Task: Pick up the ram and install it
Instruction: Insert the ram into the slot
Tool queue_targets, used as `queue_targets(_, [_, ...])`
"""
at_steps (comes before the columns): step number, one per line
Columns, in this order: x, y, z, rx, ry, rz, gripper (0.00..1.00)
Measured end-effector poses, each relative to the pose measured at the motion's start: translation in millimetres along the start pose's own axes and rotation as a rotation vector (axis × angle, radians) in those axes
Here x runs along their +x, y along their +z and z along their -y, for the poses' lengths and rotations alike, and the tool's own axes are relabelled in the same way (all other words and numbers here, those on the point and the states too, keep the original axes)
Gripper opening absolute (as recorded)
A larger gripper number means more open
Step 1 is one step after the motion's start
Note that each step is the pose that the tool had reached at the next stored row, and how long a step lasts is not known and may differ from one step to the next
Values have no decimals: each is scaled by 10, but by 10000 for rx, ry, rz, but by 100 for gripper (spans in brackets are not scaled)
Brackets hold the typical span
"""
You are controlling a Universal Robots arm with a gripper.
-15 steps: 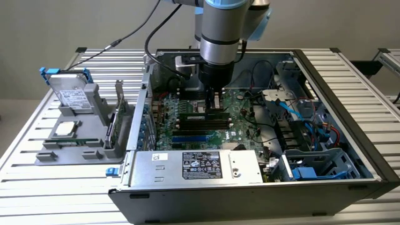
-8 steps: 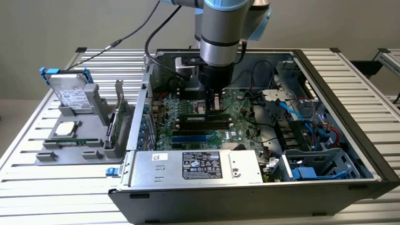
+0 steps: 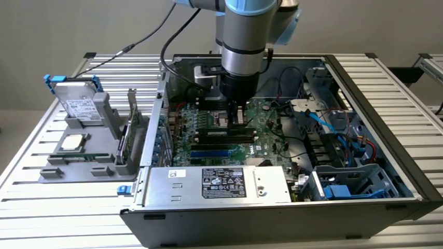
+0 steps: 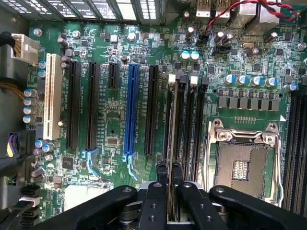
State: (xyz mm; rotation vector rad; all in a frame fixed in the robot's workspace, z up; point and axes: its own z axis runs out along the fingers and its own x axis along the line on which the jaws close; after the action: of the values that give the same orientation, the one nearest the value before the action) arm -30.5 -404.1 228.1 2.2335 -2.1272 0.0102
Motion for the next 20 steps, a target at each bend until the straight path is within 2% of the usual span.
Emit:
queue_targets(6, [-2,39,1,12,2,-6,14])
queue_targets(20, [5,49,1,12,5,-7,14])
